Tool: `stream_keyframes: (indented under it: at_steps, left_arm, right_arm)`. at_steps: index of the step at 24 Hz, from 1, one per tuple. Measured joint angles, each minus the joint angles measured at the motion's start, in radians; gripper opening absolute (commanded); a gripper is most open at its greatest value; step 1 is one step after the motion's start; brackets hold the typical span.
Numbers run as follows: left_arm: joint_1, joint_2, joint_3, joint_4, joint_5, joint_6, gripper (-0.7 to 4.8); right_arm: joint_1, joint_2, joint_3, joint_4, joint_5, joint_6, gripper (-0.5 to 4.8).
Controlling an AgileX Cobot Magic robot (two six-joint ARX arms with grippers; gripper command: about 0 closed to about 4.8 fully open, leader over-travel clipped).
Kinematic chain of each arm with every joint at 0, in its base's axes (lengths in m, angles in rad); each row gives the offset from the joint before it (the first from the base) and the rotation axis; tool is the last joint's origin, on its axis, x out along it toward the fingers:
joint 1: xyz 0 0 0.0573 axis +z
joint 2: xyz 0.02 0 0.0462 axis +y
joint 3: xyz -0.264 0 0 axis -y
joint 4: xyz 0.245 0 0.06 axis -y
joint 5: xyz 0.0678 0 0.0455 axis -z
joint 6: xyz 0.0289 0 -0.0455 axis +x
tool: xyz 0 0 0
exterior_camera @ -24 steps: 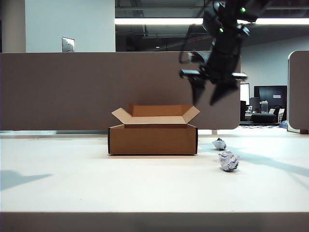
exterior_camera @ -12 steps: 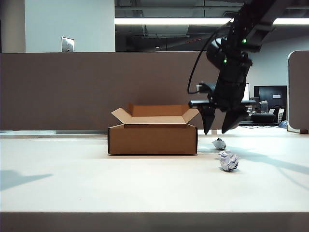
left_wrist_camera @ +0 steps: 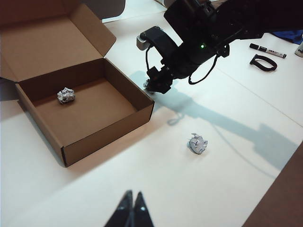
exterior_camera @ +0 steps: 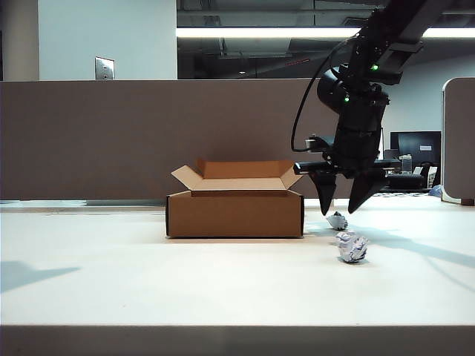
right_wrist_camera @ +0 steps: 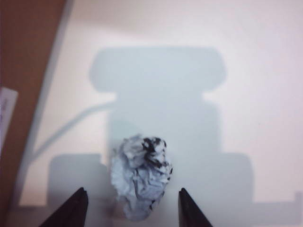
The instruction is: Pick up all the paper balls on the table and put them in the paper box.
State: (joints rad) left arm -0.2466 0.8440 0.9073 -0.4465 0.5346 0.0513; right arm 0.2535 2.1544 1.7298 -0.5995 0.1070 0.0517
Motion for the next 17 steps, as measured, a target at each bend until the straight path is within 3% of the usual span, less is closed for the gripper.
stream_keyframes:
  at_steps: [8, 12, 17]
  left_arm:
    - [0.0, 0.0, 0.0, -0.007, 0.0, 0.0, -0.01]
    - [0.0, 0.0, 0.0, -0.022, 0.0, 0.0, -0.01]
    - [0.0, 0.0, 0.0, -0.033, 0.0, 0.0, -0.01]
  right_arm:
    - [-0.006, 0.007, 0.0, -0.005, -0.016, 0.005, 2.6]
    - [-0.022, 0.016, 0.0, -0.006, -0.026, 0.019, 2.08]
    - [-0.029, 0.019, 0.0, -0.011, -0.045, 0.023, 2.11]
